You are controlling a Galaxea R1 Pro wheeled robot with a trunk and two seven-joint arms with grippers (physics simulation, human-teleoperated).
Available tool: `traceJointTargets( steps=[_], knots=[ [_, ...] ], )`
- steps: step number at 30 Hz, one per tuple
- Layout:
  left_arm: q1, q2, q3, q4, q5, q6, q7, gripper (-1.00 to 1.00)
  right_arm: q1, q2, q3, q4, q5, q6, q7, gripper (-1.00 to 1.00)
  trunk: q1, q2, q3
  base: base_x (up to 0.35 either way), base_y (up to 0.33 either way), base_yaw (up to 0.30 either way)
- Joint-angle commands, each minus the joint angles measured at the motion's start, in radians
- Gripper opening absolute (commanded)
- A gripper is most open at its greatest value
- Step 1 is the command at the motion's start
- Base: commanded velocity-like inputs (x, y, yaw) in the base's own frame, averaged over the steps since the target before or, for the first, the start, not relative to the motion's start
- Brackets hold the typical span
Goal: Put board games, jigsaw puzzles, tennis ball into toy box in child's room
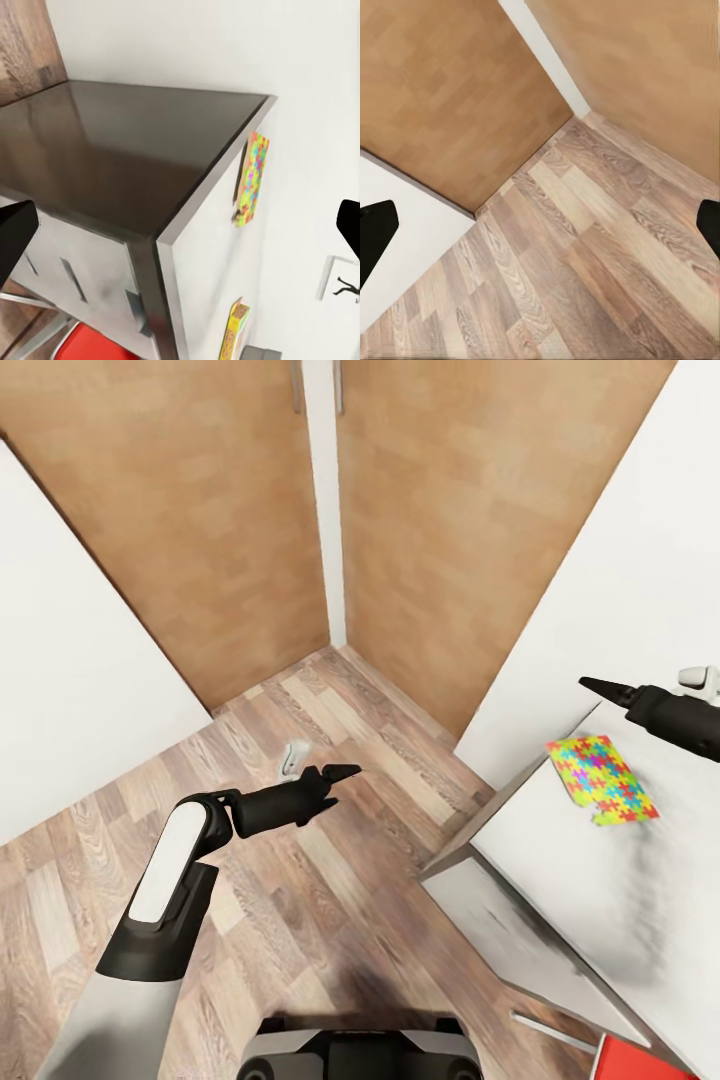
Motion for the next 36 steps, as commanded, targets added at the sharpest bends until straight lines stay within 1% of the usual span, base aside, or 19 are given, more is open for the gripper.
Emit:
traceJointTargets(
  steps=[1, 11, 19, 22, 36],
  knots=[
    [-0.001, -0.001, 0.000, 0.000, 0.009, 0.002, 0.011, 1.00, -0.001, 0.001, -0.001, 0.000, 0.009, 0.004, 0.010, 1.00, 0.001, -0.002, 0.000, 0.000, 0.000, 0.228],
    [-0.001, 0.000, 0.000, 0.002, 0.002, 0.002, 0.012, 1.00, -0.002, 0.001, -0.001, 0.000, 0.009, 0.004, 0.010, 1.00, 0.001, -0.002, 0.011, 0.000, 0.000, 0.228],
    [-0.001, -0.002, 0.000, 0.003, -0.036, 0.002, 0.014, 1.00, -0.005, 0.003, 0.000, 0.000, 0.009, 0.004, 0.011, 1.00, 0.001, -0.002, 0.019, 0.000, 0.000, 0.227],
    [-0.001, -0.002, 0.000, 0.004, -0.045, 0.002, 0.014, 1.00, -0.005, 0.005, 0.000, 0.000, 0.009, 0.004, 0.011, 1.00, 0.001, -0.002, 0.023, 0.000, 0.000, 0.227],
    [-0.001, -0.002, 0.000, 0.007, -0.059, 0.001, 0.014, 1.00, -0.006, 0.008, 0.001, 0.000, 0.009, 0.004, 0.011, 1.00, 0.001, -0.002, 0.038, 0.000, 0.000, 0.227]
  ],
)
